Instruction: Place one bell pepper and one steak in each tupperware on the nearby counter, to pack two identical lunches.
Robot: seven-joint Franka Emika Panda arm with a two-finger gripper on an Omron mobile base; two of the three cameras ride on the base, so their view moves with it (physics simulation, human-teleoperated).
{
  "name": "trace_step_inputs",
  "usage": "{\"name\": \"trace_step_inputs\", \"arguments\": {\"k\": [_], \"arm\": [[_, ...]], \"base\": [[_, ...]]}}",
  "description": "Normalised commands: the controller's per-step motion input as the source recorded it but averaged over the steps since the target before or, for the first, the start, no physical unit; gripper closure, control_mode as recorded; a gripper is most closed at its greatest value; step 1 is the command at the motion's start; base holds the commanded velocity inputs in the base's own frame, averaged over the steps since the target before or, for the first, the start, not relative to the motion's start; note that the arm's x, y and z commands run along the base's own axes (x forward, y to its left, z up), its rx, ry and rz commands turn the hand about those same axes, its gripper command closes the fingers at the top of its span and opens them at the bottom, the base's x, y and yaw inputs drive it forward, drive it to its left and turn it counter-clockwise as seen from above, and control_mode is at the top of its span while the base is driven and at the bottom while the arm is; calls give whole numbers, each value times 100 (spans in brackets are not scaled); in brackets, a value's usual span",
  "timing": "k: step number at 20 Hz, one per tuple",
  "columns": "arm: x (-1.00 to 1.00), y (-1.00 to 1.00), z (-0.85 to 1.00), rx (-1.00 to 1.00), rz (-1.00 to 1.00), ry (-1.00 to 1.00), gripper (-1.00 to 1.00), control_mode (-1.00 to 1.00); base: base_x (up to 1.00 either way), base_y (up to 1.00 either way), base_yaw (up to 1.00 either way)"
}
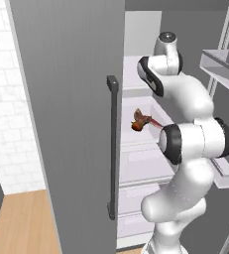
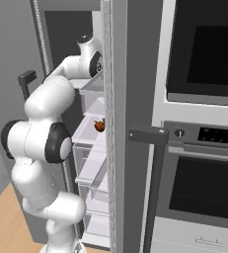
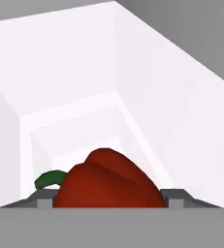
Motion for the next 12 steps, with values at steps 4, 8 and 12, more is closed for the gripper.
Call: {"name": "trace_step_inputs", "arguments": {"k": [4,8,12], "arm": [[-100,0,1,0,0,-12,100,-100],[-100,6,2,0,0,-1,100,-100],[-100,15,0,0,0,1,100,-100]], "base": [[0,0,0],[0,0,0],[0,0,0]]}}
